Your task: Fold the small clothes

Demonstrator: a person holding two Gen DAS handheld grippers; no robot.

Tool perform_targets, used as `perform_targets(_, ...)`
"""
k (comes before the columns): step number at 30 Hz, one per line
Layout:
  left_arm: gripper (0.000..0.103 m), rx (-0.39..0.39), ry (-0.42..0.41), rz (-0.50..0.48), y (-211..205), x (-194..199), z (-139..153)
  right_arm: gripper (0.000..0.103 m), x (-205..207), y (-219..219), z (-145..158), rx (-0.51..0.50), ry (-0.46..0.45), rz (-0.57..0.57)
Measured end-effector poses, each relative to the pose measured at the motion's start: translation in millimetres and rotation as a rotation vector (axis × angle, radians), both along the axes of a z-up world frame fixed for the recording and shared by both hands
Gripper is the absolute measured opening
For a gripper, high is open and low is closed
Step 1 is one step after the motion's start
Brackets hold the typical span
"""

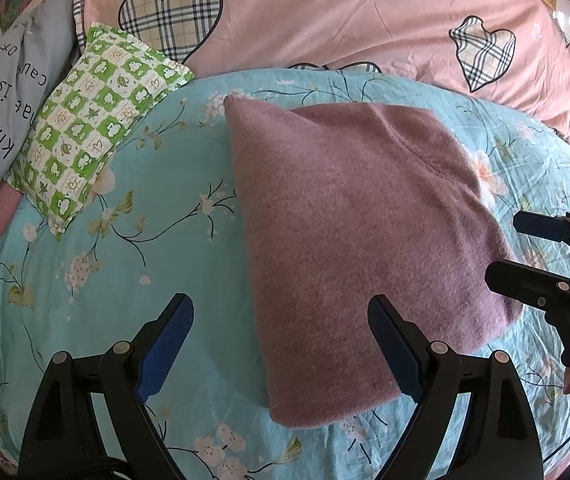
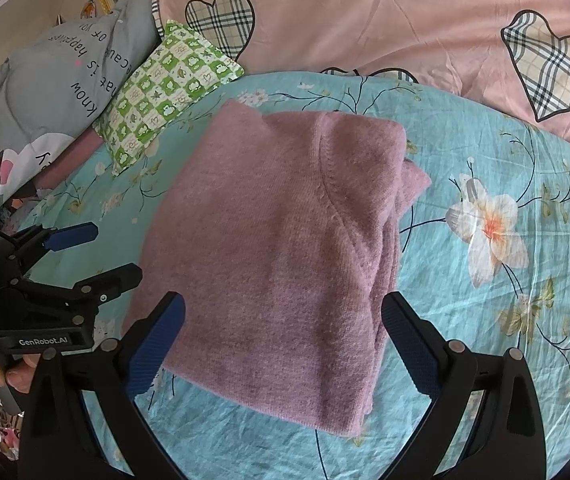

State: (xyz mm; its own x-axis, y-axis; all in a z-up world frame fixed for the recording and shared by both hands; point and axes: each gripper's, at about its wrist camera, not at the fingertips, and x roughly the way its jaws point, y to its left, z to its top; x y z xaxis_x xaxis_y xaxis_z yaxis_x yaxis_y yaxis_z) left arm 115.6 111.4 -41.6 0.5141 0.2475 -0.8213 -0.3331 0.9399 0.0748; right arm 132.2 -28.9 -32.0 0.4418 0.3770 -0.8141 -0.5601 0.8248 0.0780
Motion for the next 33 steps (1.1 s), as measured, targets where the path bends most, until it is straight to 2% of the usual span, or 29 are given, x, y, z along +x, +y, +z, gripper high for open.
perform_targets(33,0.089,0.015,0.022,-0.009,2.6,11.3,-0.2,0.099,2.1,2.5,3.9,0.015,-0.007,-0.008)
